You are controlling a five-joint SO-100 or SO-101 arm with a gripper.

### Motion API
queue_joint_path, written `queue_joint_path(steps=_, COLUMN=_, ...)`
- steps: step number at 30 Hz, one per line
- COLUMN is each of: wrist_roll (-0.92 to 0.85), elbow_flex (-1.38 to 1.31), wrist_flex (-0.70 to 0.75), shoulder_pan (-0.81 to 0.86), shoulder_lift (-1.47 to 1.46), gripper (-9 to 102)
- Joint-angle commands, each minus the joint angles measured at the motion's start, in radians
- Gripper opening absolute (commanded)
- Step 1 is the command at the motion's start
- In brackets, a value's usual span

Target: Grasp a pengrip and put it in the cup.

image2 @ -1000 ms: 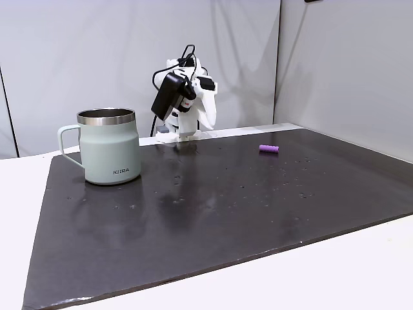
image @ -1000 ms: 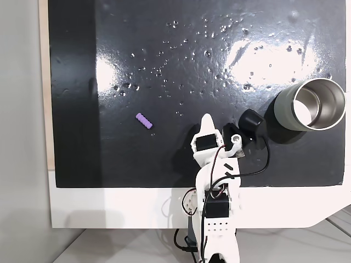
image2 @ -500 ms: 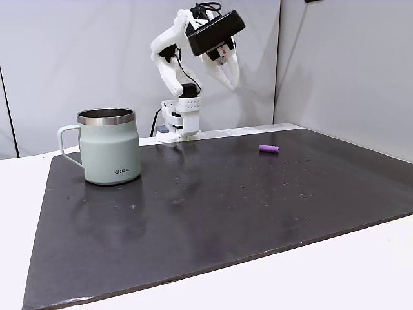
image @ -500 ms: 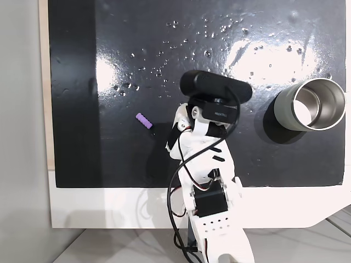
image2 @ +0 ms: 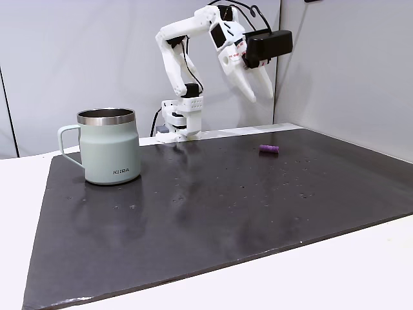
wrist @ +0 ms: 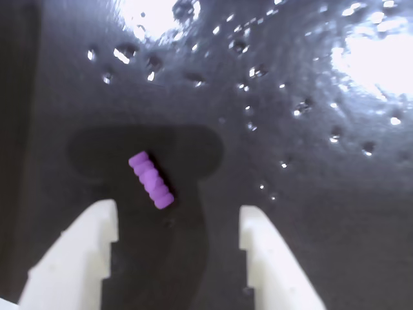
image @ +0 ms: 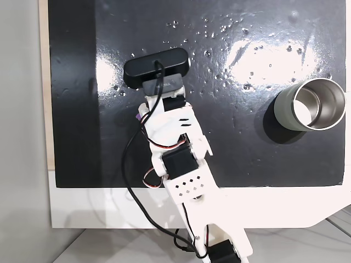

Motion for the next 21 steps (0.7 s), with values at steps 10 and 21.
queue_joint_path(steps=10, wrist_roll=-0.064, elbow_flex=-0.044, wrist_flex=0.008, shoulder_pan=-0.156, shoulder_lift=-0.150, gripper=25)
queue_joint_path(steps=21, wrist_roll=-0.083, elbow_flex=0.195, wrist_flex=-0.256, shoulder_pan=-0.173, shoulder_lift=-0.267, gripper=25)
